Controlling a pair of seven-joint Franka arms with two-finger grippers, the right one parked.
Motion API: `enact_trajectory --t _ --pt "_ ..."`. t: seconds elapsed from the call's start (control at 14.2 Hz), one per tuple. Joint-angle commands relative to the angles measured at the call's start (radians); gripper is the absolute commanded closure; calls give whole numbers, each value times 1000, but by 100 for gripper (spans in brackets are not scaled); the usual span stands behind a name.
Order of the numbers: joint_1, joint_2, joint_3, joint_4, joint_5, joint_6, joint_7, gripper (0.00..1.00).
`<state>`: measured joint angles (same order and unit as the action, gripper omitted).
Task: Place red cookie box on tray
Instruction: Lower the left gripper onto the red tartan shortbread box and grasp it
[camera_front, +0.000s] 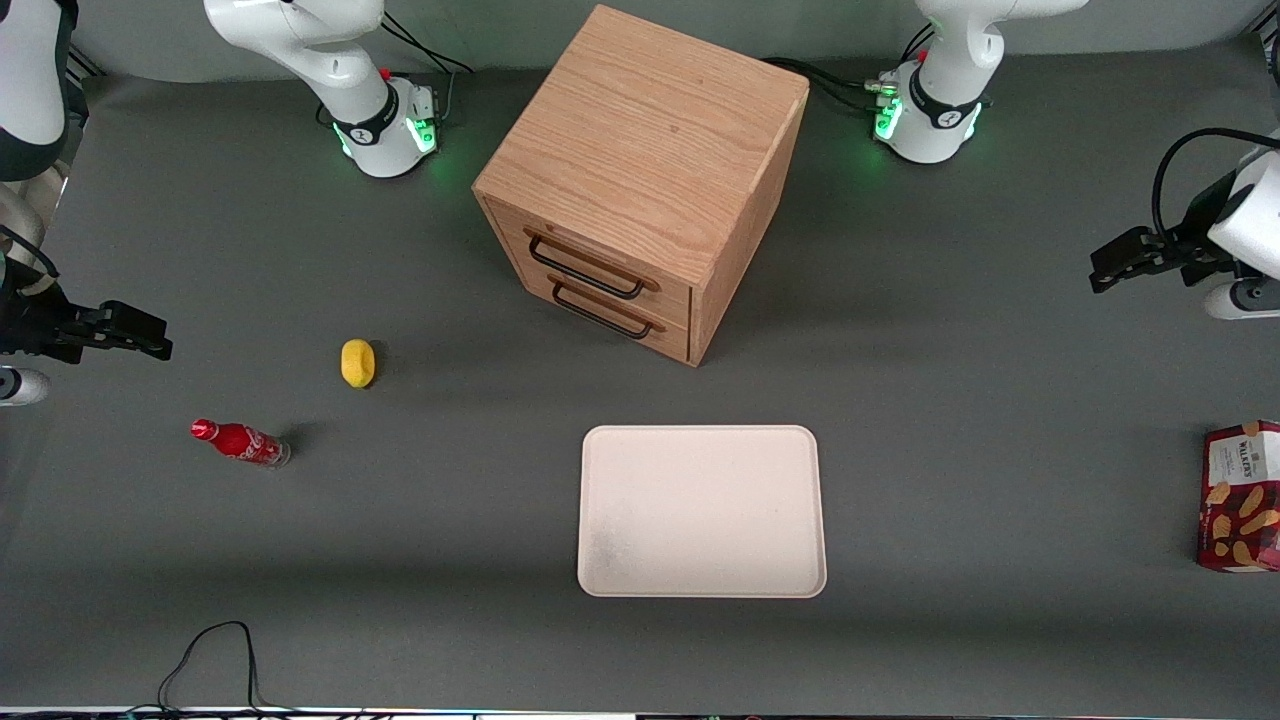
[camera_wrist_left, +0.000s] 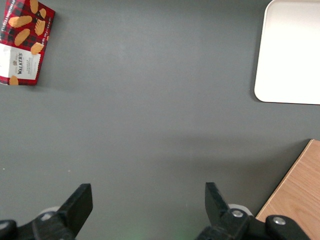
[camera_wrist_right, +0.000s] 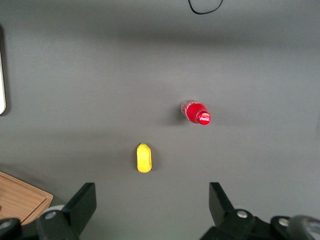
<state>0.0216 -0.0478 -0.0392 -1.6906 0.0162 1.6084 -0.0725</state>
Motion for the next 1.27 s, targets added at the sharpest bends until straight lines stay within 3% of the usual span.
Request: enact_trajectory --t 0.0,0.21,0.35,0.42,0.78,0.92,1.06,1.2 --pt "-12 -9 13 8 1 -5 32 0" --pt "-9 6 13 3 19 14 75 0" --pt "-2 38 31 -12 92 44 85 0" --pt "0 60 57 -11 125 76 118 0" --pt "24 199 248 8 117 330 462 1" --pt "90 319 289 55 9 357 613 1" --pt "141 478 320 197 -105 360 814 1" --pt "188 619 334 326 -124 381 908 1"
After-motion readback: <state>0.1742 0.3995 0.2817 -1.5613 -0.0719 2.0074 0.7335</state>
